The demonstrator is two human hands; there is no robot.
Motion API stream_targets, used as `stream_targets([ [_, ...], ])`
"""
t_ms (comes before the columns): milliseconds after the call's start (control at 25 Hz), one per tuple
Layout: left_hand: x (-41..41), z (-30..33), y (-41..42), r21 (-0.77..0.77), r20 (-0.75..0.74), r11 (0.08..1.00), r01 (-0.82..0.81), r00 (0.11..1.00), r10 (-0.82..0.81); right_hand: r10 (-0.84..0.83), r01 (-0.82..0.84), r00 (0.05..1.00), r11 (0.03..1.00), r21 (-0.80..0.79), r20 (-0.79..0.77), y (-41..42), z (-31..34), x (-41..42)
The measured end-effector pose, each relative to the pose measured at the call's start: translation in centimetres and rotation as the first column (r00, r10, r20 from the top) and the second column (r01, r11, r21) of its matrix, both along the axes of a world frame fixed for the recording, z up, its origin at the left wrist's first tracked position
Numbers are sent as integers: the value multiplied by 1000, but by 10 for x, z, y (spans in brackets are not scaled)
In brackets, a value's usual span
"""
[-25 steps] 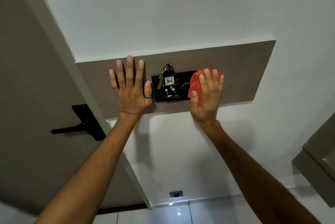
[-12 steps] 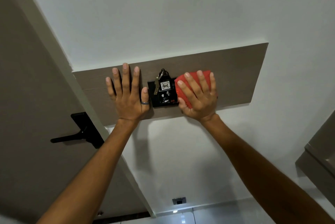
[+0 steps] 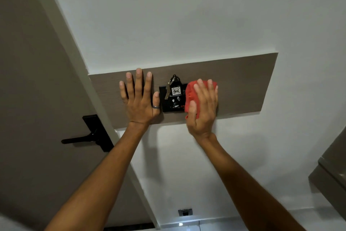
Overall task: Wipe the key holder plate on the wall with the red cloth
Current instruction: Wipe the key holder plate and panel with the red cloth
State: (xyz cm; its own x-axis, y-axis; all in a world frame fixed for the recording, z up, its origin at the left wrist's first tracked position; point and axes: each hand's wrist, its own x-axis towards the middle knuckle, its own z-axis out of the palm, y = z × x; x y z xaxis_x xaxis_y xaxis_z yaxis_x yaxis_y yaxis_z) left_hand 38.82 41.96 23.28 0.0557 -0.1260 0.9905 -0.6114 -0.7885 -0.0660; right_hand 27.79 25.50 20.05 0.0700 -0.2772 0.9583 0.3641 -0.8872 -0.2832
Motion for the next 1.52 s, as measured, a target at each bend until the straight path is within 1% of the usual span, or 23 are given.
stream_targets([
  [40, 0, -2, 1, 9, 10, 1000, -4, 1000, 4, -40, 39, 999, 995, -90, -6, 16, -3, 5],
  [120, 1, -2, 0, -2, 11, 1000, -11, 1000, 11, -238, 220, 971, 922, -319, -19, 21, -6, 15],
  [160, 1, -2, -1, -12, 6, 1000, 8, 1000, -8, -311, 295, 950, 888, -353, 12, 18, -6, 19],
  [240, 1, -2, -2, -8, 18, 1000, 14, 1000, -13, -375, 376, 925, 873, -309, 68, 24, -12, 29],
  [320, 2, 0, -1, -4, 16, 1000, -11, 1000, 11, -386, 390, 921, 902, -184, 59, 38, -14, 37],
  [360, 2, 1, -1, -8, 11, 1000, 2, 1000, -2, -385, 391, 920, 903, -175, 69, 38, -15, 38],
  [480, 2, -4, -1, -9, 11, 1000, 9, 1000, -9, -404, 415, 908, 832, -368, 111, 15, -23, 37],
  [520, 3, -2, -1, -8, 9, 1000, 10, 1000, -10, -411, 422, 905, 830, -364, 112, 15, -24, 37],
  [600, 2, 0, 0, -10, -3, 1000, 20, 1000, -20, -407, 414, 910, 877, -244, 80, 30, -26, 39],
  [640, 1, 0, -1, -10, 0, 1000, 17, 1000, -17, -394, 402, 915, 882, -246, 81, 34, -27, 41],
  [680, 1, -1, -1, -10, 1, 1000, 20, 1000, -20, -378, 389, 920, 862, -324, 99, 31, -29, 40],
  [760, 1, -4, 0, -10, -8, 999, 40, 999, -40, -362, 379, 922, 764, -522, 139, -1, -35, 34],
  [800, 1, -3, 0, -4, -11, 1000, 31, 999, -31, -362, 376, 922, 755, -537, 138, -14, -36, 32],
  [920, 1, 1, 1, 4, -9, 1000, 26, 1000, -26, -374, 367, 926, 863, -346, 49, 1, -43, 31],
  [960, 1, 0, 2, 4, -13, 1000, 31, 999, -31, -355, 342, 934, 865, -366, 34, 9, -50, 31],
  [1080, 1, -5, 0, 10, -10, 1000, 14, 1000, -14, -338, 291, 941, 744, -601, 37, -31, -60, 12],
  [1120, 1, -5, 0, 3, -13, 1000, 16, 1000, -16, -328, 269, 944, 755, -598, 10, -51, -57, 2],
  [1160, 2, -3, 1, -5, -13, 1000, 18, 1000, -18, -313, 248, 949, 806, -538, -32, -63, -52, -7],
  [1240, 1, -2, -2, -11, -4, 1000, 4, 1000, -4, -235, 190, 966, 928, -320, -105, -65, -38, -14],
  [1280, 2, -2, -2, -8, 1, 1000, -1, 1000, 1, -186, 153, 976, 955, -253, -113, -55, -28, -9],
  [1320, 2, -2, -5, 0, 4, 1000, 21, 1000, -21, -184, 155, 977, 959, -238, -108, -46, -19, -6],
  [1440, 4, -4, -1, -30, 15, 999, 19, 1000, -18, -314, 282, 947, 911, -300, -62, -28, 8, 10],
  [1520, 4, -3, 1, -32, 23, 999, 26, 999, -25, -366, 349, 930, 894, -281, -9, -21, 11, 14],
])
